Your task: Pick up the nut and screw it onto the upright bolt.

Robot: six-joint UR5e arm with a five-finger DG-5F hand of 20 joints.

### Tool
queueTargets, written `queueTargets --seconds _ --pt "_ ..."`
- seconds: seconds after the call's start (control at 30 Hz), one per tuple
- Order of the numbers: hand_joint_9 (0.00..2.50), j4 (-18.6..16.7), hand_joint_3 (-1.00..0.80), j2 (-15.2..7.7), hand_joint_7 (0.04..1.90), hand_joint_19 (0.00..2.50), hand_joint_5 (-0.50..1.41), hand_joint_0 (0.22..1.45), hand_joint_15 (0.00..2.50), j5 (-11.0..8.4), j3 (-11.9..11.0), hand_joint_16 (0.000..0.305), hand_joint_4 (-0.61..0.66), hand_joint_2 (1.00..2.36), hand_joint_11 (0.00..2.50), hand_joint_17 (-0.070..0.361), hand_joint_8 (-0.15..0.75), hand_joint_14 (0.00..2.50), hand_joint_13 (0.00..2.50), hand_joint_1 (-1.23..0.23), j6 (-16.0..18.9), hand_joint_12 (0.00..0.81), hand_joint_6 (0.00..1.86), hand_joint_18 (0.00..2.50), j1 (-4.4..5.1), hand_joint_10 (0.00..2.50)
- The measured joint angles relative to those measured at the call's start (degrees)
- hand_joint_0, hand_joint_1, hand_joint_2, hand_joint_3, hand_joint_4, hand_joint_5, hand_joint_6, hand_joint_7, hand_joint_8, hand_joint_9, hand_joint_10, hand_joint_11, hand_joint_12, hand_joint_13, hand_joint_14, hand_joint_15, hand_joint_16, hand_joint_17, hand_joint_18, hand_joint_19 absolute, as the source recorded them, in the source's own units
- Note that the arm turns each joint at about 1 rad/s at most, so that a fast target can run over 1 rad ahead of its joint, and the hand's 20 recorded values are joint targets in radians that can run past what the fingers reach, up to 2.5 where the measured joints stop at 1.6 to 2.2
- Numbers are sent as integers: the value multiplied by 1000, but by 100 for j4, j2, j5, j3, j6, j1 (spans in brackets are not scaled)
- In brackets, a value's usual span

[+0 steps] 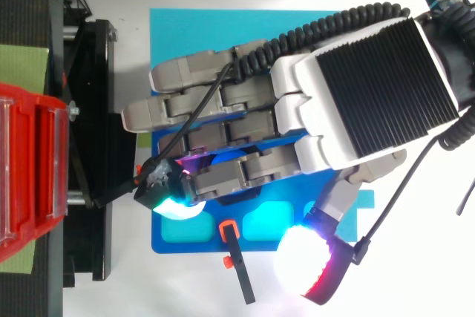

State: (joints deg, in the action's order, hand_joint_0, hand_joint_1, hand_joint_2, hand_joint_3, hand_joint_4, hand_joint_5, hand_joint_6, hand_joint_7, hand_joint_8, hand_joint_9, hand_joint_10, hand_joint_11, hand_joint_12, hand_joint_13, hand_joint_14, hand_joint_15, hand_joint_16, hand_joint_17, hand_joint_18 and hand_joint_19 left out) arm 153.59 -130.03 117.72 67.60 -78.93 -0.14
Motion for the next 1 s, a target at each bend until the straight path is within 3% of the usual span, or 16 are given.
queueTargets --seconds 0.33,0.63,1.0 --pt "667 -52 -500 -1 833 0 -7 497 0 47 -5 31 193 1000 0 70 142 0 224 -114 0 251 503 0 -13 0" --pt "680 -251 -500 -2 831 0 -9 498 0 130 -9 31 185 1000 0 69 141 0 235 -124 1 247 503 0 -24 0" --pt "675 -298 -500 -4 826 0 -14 499 0 74 -4 30 189 1000 0 68 144 0 238 -130 120 249 503 0 11 0"
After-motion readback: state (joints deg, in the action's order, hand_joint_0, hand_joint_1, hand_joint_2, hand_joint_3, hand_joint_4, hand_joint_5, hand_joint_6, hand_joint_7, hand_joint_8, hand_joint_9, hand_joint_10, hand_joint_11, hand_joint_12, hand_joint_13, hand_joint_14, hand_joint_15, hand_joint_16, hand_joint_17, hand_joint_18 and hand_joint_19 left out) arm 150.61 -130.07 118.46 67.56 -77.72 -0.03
